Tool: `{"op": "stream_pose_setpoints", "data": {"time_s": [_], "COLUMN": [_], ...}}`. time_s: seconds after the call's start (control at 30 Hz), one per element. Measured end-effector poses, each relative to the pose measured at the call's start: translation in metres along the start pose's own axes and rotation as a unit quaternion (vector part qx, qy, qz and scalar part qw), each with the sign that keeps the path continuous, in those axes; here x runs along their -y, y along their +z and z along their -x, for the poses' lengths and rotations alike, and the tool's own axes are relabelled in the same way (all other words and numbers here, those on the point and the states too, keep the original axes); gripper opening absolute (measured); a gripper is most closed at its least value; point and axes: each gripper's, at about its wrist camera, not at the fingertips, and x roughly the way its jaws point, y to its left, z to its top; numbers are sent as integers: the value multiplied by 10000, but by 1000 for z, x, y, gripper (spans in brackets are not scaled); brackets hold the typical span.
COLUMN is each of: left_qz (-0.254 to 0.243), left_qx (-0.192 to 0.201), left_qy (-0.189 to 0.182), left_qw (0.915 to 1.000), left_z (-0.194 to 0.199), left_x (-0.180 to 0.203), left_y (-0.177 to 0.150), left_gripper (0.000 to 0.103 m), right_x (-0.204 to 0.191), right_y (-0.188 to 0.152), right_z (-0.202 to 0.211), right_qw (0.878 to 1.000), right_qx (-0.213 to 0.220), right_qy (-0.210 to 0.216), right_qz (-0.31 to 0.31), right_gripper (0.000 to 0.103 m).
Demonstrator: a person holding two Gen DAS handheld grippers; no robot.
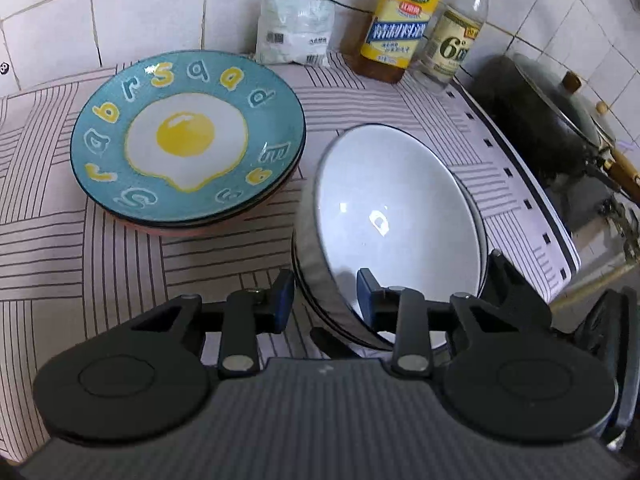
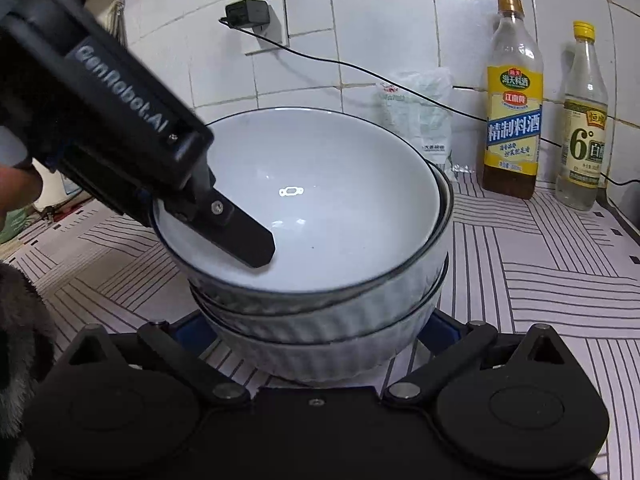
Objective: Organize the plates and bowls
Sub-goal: 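Lower the nested bowls onto the teal egg plate with both grippers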
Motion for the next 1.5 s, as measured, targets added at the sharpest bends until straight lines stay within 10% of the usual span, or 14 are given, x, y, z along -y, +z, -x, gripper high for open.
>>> {"op": "stream_pose_setpoints", "data": {"time_s": [0.8, 1.5], "left_qz": [-382, -231], "left_qx": [310, 684], "left_qy": [470, 829], "left_qw": [9977, 9939], "left_z": [88, 34], "left_x": [-9, -96], "left_y": [33, 107], "left_gripper": [32, 34], "right_x": [-42, -57], "right_y": [57, 115], "right_z": [22, -104], "right_qw": [9971, 9980], "right_qx": [704, 598], "right_qy": [154, 116], "right_qz": [254, 166], "right_gripper": [103, 103]}}
